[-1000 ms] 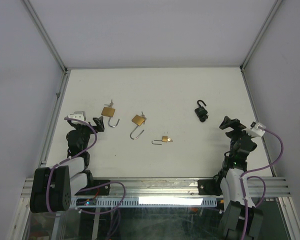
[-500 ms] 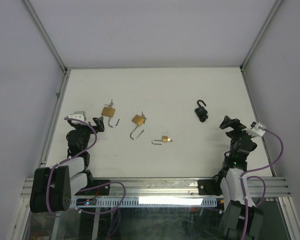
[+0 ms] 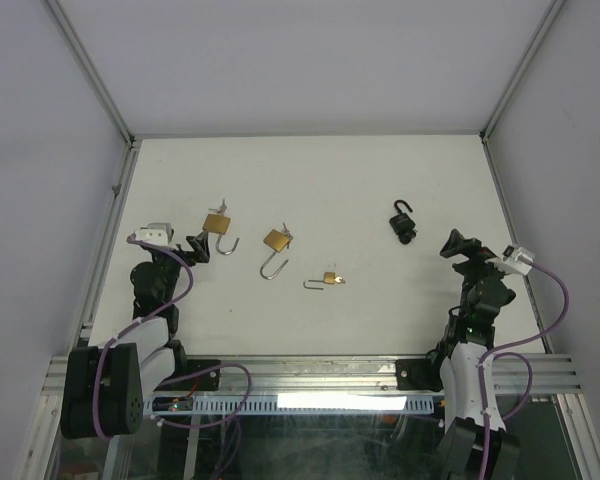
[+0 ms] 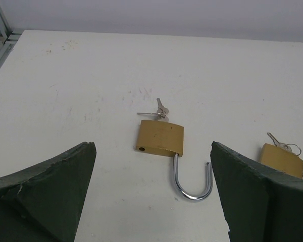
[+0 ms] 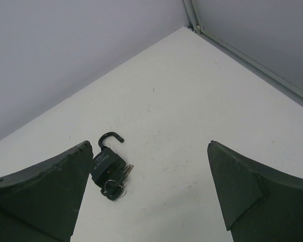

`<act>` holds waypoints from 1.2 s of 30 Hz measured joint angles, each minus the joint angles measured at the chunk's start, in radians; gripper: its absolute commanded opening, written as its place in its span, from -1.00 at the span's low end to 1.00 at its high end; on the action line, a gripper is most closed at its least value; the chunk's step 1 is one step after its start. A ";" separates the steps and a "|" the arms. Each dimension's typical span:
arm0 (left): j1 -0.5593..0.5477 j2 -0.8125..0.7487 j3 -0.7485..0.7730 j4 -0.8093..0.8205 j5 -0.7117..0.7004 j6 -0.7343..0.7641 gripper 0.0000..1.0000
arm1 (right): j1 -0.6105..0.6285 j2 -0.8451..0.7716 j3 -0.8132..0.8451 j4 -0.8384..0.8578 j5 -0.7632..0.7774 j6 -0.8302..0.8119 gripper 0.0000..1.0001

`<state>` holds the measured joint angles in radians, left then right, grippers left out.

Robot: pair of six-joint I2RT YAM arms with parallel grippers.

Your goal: Unlock with the key

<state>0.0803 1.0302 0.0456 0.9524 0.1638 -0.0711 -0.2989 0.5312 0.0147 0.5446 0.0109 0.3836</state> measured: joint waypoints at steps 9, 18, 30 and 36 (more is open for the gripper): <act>0.000 -0.016 0.000 -0.042 -0.003 -0.015 0.98 | 0.000 -0.013 0.000 -0.041 0.001 0.001 0.98; 0.000 -0.053 -0.001 -0.111 -0.032 -0.050 0.98 | 0.000 0.007 0.000 -0.041 0.002 0.002 0.98; 0.000 -0.061 -0.001 -0.144 -0.032 -0.063 0.98 | 0.000 0.023 0.000 -0.041 0.002 0.002 0.99; 0.000 -0.062 0.000 -0.160 -0.050 -0.067 0.98 | 0.000 0.023 0.000 -0.041 0.001 0.002 0.98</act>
<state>0.0803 0.9684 0.0456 0.7925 0.1143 -0.1383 -0.2989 0.5541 0.0147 0.5034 0.0120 0.3855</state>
